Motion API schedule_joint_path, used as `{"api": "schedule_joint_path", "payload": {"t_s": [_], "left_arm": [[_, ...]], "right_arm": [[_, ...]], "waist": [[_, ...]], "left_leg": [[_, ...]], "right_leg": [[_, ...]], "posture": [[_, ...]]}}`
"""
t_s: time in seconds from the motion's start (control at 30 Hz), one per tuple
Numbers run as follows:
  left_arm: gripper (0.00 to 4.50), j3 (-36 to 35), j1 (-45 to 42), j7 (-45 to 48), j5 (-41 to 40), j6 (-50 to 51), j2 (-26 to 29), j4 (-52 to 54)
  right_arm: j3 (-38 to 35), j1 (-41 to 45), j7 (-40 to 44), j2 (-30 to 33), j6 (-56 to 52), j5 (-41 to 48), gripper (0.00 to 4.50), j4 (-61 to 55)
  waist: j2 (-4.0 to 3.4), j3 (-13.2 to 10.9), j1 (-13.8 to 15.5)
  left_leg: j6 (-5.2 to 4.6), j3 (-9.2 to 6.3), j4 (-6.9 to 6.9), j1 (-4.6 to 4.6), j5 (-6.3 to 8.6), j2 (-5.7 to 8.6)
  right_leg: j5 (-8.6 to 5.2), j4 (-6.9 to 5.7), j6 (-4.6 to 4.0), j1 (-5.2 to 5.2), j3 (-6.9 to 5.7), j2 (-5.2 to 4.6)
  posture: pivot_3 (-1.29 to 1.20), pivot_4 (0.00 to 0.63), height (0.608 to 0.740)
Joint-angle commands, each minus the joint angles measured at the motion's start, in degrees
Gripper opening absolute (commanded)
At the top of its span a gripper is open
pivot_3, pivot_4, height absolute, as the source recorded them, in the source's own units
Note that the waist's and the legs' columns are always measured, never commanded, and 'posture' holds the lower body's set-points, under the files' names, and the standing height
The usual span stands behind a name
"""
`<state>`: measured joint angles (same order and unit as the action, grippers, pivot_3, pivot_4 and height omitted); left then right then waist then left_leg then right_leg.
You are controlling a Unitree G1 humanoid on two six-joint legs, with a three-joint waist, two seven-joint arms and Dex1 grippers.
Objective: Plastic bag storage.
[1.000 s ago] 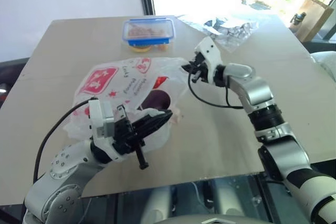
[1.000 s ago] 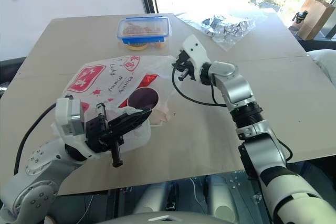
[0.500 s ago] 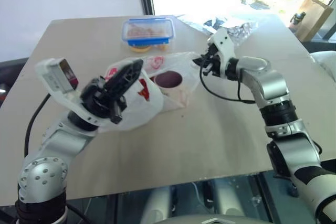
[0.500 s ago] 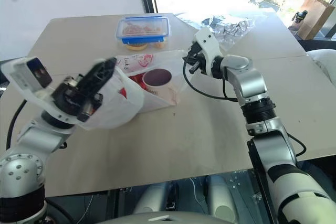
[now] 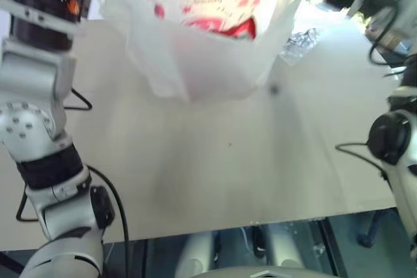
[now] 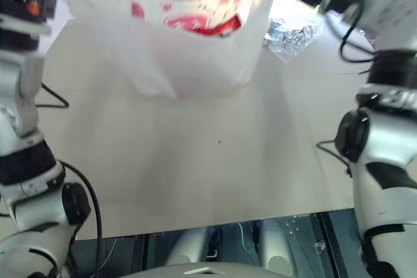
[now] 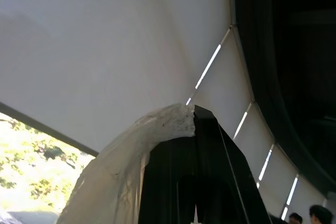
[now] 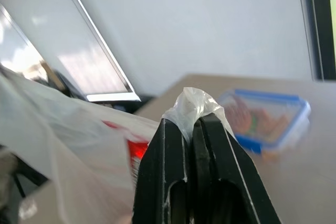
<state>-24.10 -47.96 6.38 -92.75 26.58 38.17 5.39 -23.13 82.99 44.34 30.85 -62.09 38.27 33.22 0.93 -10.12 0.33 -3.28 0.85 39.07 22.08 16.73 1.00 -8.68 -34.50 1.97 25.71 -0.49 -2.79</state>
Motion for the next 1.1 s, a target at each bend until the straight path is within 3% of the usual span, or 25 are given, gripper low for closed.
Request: {"api": "schedule_joint_path", "payload": {"t_s": [0.03, 0.3, 0.57, 0.67, 0.9, 1.03, 1.1], "left_arm": [[0.00, 1.9, -7.0, -0.8, 6.9, 1.3, 0.4, -8.1], [0.00, 5.6, -15.2, 1.2, 21.8, 4.5, -2.9, -21.5], [0.00, 3.9, -8.8, 2.1, 22.7, 10.9, -6.3, -15.2], [0.00, 5.5, -2.5, 4.5, 25.9, 10.6, -6.8, -8.0], [0.00, 10.7, 20.8, 8.5, 33.4, 10.2, -8.7, 12.3], [0.00, 14.4, 31.4, 15.4, 40.8, 7.0, -7.1, 18.2], [0.56, 14.4, 35.8, 19.1, 42.6, 5.1, -6.6, 19.8]], "right_arm": [[-6.6, 5.6, -4.6, 3.0, -0.5, 3.8, 0.14, 3.5], [-7.0, 5.6, -8.3, 8.8, 0.0, 3.6, 0.14, 1.3], [-10.6, -5.6, -14.6, 10.8, -11.0, 8.9, 0.14, -14.4], [-9.2, -21.0, -14.7, 11.0, -11.6, 9.0, 0.14, -28.2], [-7.4, -55.2, -12.7, 5.6, 1.3, 6.3, 0.14, -53.8], [-2.1, -66.7, -8.1, 8.1, 8.7, 3.3, 0.14, -62.3], [-0.1, -70.1, -6.5, 9.5, 12.2, 1.4, 0.00, -65.5]], "waist": [[0.00, 0.0, 0.1], [0.00, 0.0, 0.0], [0.00, 0.0, -0.1], [0.03, 0.0, 0.0], [-0.04, 0.1, -0.1], [-0.05, 0.1, -0.1], [-0.05, 0.1, -0.3]], "left_leg": [[-0.06, 0.04, -0.01, 0.04, 0.03, 0.02], [-0.12, 0.09, 0.01, 0.65, 0.07, 0.08], [-0.12, 0.07, -0.03, 0.95, 0.07, 0.02], [-0.11, 0.06, 0.09, 0.94, 0.07, -0.02], [-0.10, 0.36, 0.16, 0.75, 0.06, 0.01], [-0.06, 0.43, 0.27, 0.58, 0.04, 0.02], [-0.05, 0.49, 0.35, 0.48, 0.02, 0.01]], "right_leg": [[0.00, -0.03, 0.01, 0.01, 0.01, -0.01], [0.00, -0.03, 0.08, 0.49, -0.05, -0.08], [-0.02, -0.16, 0.13, 0.89, -0.03, -0.26], [-0.02, -0.28, 0.13, 0.89, -0.05, -0.26], [0.02, -0.38, 0.21, 0.94, 0.24, -0.31], [0.02, -0.42, 0.21, 0.84, 0.31, -0.25], [0.02, -0.41, 0.19, 0.75, 0.37, -0.20]], "posture": [[0.00, 0.150, 0.740], [0.00, 0.150, 0.740], [0.00, 0.150, 0.740], [0.00, 0.150, 0.740], [0.00, 0.150, 0.740], [0.00, 0.150, 0.740], [0.00, 0.150, 0.740]]}}
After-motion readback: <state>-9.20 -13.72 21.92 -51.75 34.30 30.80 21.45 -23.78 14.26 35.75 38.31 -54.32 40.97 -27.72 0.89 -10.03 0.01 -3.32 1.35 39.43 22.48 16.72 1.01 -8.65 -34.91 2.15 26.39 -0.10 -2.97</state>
